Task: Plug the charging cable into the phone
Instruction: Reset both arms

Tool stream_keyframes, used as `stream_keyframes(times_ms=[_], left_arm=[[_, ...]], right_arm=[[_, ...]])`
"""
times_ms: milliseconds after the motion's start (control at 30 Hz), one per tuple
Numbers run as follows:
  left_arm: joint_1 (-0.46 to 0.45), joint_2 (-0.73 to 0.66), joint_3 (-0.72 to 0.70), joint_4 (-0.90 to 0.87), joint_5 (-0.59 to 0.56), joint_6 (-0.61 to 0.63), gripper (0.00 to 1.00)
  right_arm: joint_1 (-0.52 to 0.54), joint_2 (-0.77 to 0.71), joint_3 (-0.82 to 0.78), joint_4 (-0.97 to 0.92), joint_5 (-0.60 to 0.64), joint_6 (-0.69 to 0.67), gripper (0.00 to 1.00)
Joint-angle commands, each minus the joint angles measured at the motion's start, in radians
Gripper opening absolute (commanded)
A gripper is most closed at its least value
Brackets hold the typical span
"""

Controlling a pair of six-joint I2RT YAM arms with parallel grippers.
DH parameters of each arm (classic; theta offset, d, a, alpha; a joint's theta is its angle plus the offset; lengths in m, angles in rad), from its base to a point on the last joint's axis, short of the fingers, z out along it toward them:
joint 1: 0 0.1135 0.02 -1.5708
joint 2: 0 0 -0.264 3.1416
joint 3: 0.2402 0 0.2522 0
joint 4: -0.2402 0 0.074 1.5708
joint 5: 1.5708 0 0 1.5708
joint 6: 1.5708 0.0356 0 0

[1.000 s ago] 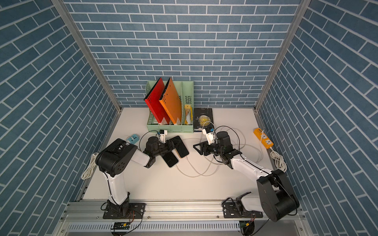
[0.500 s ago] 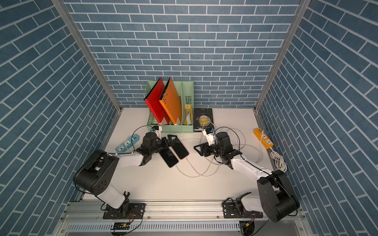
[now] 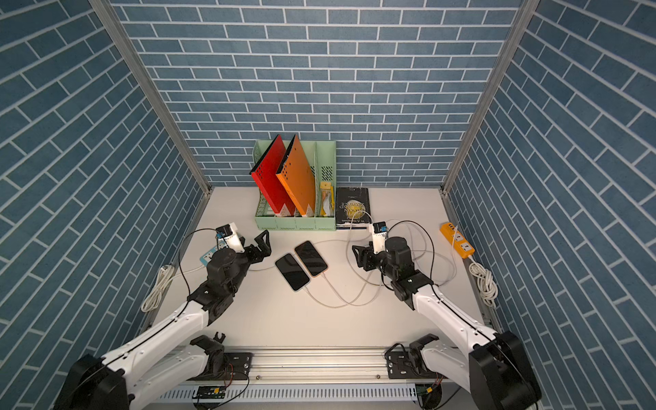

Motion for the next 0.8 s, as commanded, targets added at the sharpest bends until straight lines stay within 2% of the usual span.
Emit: stream_keyframes(times_ms=[0, 67, 133, 233, 300, 333, 400, 467, 533, 633, 667, 700, 733, 767], left_arm=[[0.000, -0.093, -0.110, 0.063, -0.161, 0.257, 1.00], [0.000, -0.139, -0.192, 0.158, -0.196, 0.355, 1.00], [0.004, -0.138, -0.265, 0.277, -0.230, 0.416, 1.00], [0.015, -0.117, -0.263, 0.295, -0.242, 0.427, 1.00], [0.031, -0.077, -0.292, 0.365, -0.234, 0.475, 1.00], [0.061, -0.038, -0.309, 0.409, -0.254, 0.457, 1.00], [0.135, 0.041, -0.315, 0.445, -0.189, 0.414, 1.00], [0.181, 0.135, -0.331, 0.562, -0.116, 0.407, 1.00], [0.205, 0.237, -0.322, 0.677, -0.125, 0.411, 1.00], [0.241, 0.348, -0.300, 0.803, -0.084, 0.455, 1.00], [0.259, 0.382, -0.283, 0.821, -0.021, 0.465, 1.00], [0.266, 0.414, -0.256, 0.814, 0.030, 0.490, 1.00], [0.269, 0.444, -0.232, 0.806, 0.043, 0.513, 1.00], [0.281, 0.499, -0.240, 0.884, 0.046, 0.521, 1.00]], right_arm=[[-0.007, -0.091, -0.135, 0.173, 0.408, -0.121, 0.77], [-0.019, -0.155, -0.276, 0.364, 0.578, -0.165, 0.87], [-0.038, -0.191, -0.343, 0.476, 0.684, -0.169, 0.92], [-0.062, -0.187, -0.414, 0.672, 0.689, -0.266, 0.93], [-0.081, -0.108, -0.433, 0.768, 0.707, -0.331, 0.99], [-0.097, -0.054, -0.432, 0.788, 0.732, -0.331, 0.99], [-0.134, 0.057, -0.446, 0.841, 0.708, -0.343, 0.99], [-0.140, 0.127, -0.439, 0.924, 0.723, -0.359, 0.99], [-0.155, 0.169, -0.439, 0.992, 0.667, -0.379, 1.00], [-0.164, 0.300, -0.454, 1.220, 0.648, -0.463, 1.00], [-0.167, 0.351, -0.461, 1.316, 0.645, -0.479, 0.99], [-0.190, 0.399, -0.469, 1.379, 0.629, -0.438, 0.99], [-0.224, 0.468, -0.480, 1.442, 0.556, -0.422, 1.00], [-0.233, 0.519, -0.488, 1.550, 0.528, -0.430, 1.00]])
